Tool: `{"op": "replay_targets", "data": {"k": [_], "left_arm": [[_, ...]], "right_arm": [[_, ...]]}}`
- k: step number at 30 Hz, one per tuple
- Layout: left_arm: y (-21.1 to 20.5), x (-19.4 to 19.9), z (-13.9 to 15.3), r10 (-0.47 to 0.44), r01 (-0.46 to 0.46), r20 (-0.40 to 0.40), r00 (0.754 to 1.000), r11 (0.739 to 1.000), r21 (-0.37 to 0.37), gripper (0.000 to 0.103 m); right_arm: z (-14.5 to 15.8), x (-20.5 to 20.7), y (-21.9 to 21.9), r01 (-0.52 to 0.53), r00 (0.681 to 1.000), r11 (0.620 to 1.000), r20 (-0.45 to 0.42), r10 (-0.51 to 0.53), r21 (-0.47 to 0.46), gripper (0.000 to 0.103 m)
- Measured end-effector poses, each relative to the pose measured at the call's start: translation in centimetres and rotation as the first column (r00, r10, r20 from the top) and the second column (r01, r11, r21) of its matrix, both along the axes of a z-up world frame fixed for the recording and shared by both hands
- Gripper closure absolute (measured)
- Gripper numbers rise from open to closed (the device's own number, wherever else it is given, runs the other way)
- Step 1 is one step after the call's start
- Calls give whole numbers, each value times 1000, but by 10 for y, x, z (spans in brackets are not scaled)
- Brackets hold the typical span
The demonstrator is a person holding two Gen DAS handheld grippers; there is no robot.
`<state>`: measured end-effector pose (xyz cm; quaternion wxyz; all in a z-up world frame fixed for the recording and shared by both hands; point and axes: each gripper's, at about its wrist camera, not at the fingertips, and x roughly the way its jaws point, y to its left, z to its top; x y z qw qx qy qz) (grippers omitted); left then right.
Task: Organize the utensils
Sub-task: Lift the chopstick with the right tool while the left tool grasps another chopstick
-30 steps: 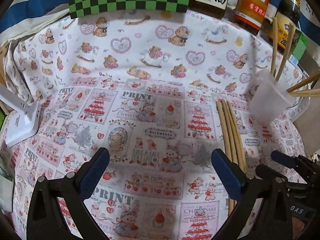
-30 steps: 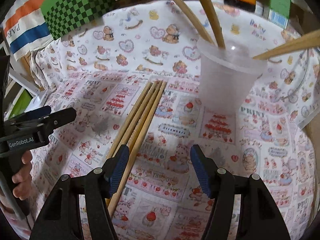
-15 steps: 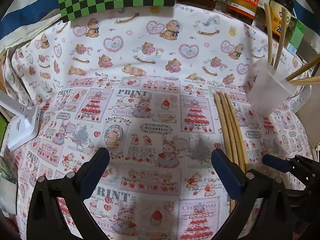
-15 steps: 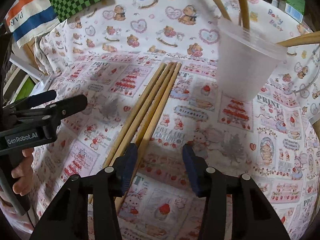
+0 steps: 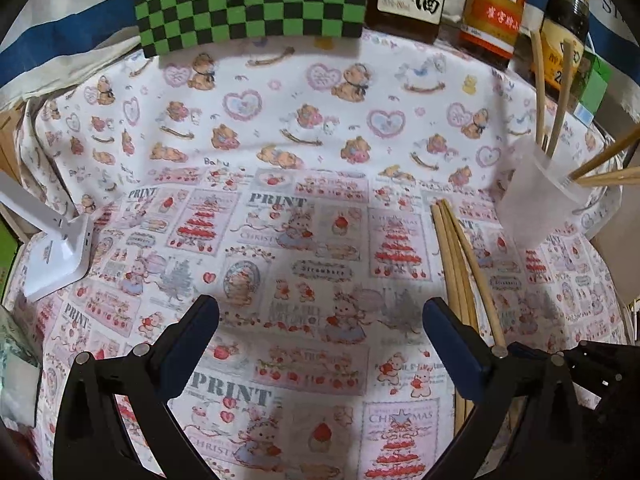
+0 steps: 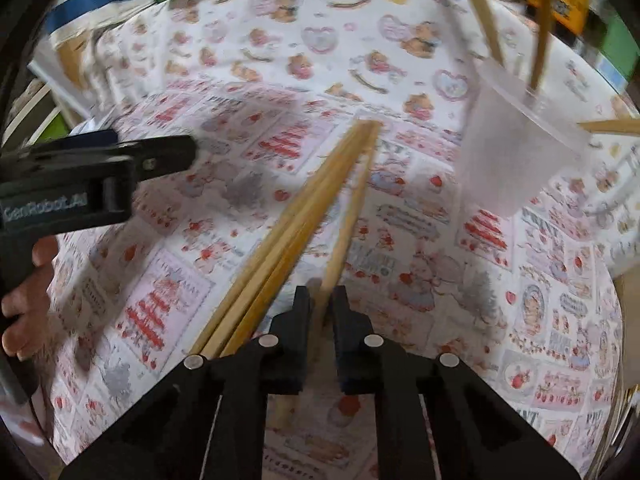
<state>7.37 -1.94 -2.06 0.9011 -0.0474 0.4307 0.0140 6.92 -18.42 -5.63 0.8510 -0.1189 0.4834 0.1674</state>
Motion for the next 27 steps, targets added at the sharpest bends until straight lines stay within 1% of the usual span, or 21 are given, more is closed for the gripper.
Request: {"op": "replay_targets", "data": {"k": [1, 3, 5, 8, 9, 10, 11, 13, 14, 17, 20, 22, 24, 25, 26, 27], "left_arm": [[0, 0, 0, 1, -1, 1, 1000, 1000, -2, 2], [0, 0, 0, 1, -1, 3, 1000, 1000, -3, 2], [-1, 0, 0, -2, 2, 6, 1000, 1000, 0, 2], [-3, -2, 1, -7, 7, 19, 1000, 1000, 7, 2], [-4, -3, 2, -8, 8, 24, 1000, 1000, 11, 2], [-5, -3, 3, -9, 9, 29, 1000, 1000, 14, 2], [-5, -4, 4, -9, 8, 35, 999, 1000, 16, 2], [-5, -5, 6, -3, 3, 47, 999, 1000, 9, 2], [-3, -5, 7, -1, 1, 50, 999, 1000, -2, 2], [1, -5, 8, 2, -1, 51, 999, 999, -34, 2], [4, -6, 9, 14, -12, 63, 998, 999, -37, 2], [3, -8, 11, 22, -21, 88, 996, 1000, -7, 2], [-4, -12, 15, 14, -21, 125, 992, 998, 60, 2], [-6, -13, 16, 5, -15, 137, 991, 997, 74, 2], [-8, -15, 18, -4, -7, 149, 989, 998, 70, 2], [-8, -17, 19, -13, 5, 151, 988, 999, 49, 2]], "right_arm": [[0, 2, -3, 16, 1000, 1000, -5, -16, 21, 94], [5, 2, -11, 65, 997, 997, 29, -67, 52, 95], [20, -1, -22, 91, 990, 989, 98, -103, 115, 95], [42, -10, -36, 83, 978, 973, 167, -121, 217, 95], [49, -14, -38, 78, 973, 969, 192, -125, 236, 95], [53, -17, -40, 76, 968, 967, 213, -129, 243, 95], [59, -22, -43, 77, 957, 965, 254, -142, 249, 95], [67, -26, -44, 76, 944, 963, 292, -153, 260, 95], [71, -30, -46, 57, 938, 957, 313, -149, 284, 95], [78, -37, -45, -4, 932, 953, 345, -107, 304, 95], [79, -38, -41, 16, 927, 957, 356, -122, 289, 95], [78, -37, -43, 24, 930, 956, 345, -129, 292, 95], [74, -35, -45, 33, 930, 956, 342, -136, 291, 95], [73, -34, -46, 34, 929, 956, 344, -137, 291, 95], [74, -34, -47, 34, 926, 955, 349, -141, 296, 95], [74, -35, -47, 31, 926, 956, 353, -138, 292, 95]]}}
